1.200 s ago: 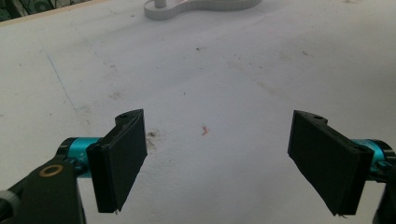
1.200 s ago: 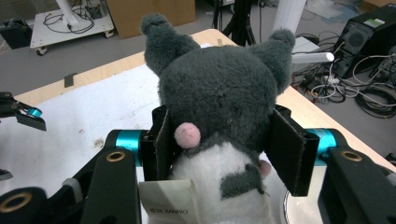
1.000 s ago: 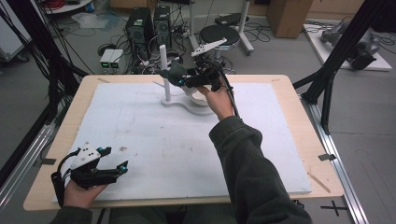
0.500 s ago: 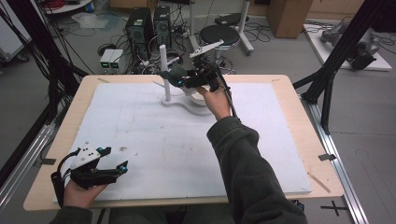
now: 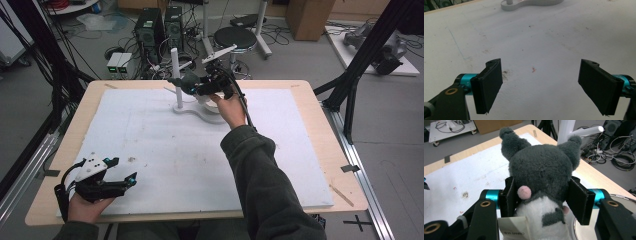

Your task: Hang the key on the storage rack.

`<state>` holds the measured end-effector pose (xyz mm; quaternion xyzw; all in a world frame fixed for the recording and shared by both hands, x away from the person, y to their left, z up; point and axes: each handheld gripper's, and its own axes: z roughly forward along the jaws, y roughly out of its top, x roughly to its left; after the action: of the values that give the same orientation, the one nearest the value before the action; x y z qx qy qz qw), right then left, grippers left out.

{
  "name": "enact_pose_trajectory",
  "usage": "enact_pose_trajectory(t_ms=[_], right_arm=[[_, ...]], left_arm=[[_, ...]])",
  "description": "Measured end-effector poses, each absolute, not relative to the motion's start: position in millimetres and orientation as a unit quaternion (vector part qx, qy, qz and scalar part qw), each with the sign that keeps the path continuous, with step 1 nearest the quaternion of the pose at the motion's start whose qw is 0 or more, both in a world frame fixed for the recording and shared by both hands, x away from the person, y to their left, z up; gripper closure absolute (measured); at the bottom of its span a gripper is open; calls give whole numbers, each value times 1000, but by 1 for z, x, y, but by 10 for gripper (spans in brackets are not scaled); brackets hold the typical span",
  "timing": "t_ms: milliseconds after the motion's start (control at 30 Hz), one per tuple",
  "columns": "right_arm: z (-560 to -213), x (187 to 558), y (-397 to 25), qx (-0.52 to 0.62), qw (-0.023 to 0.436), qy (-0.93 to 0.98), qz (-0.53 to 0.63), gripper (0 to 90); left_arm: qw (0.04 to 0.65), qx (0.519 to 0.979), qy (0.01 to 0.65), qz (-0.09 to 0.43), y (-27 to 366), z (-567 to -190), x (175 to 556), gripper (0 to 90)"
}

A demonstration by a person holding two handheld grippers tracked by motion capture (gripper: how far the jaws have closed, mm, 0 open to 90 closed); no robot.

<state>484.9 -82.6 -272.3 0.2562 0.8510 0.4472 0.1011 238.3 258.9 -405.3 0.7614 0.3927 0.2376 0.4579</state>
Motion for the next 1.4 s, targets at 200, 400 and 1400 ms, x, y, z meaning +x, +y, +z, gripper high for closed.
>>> enact_pose_trajectory(t_ms=[200, 400, 1400], right_arm=[[-276, 487, -81, 258, 101, 857, 435, 448], [-278, 487, -79, 260, 98, 860, 428, 448], [-289, 492, -77, 282, 88, 872, 390, 445]], left_arm=[[459, 761, 393, 237, 259, -405, 238, 199], [459, 760, 393, 237, 259, -405, 238, 199], [459, 760, 392, 241, 259, -405, 238, 199]])
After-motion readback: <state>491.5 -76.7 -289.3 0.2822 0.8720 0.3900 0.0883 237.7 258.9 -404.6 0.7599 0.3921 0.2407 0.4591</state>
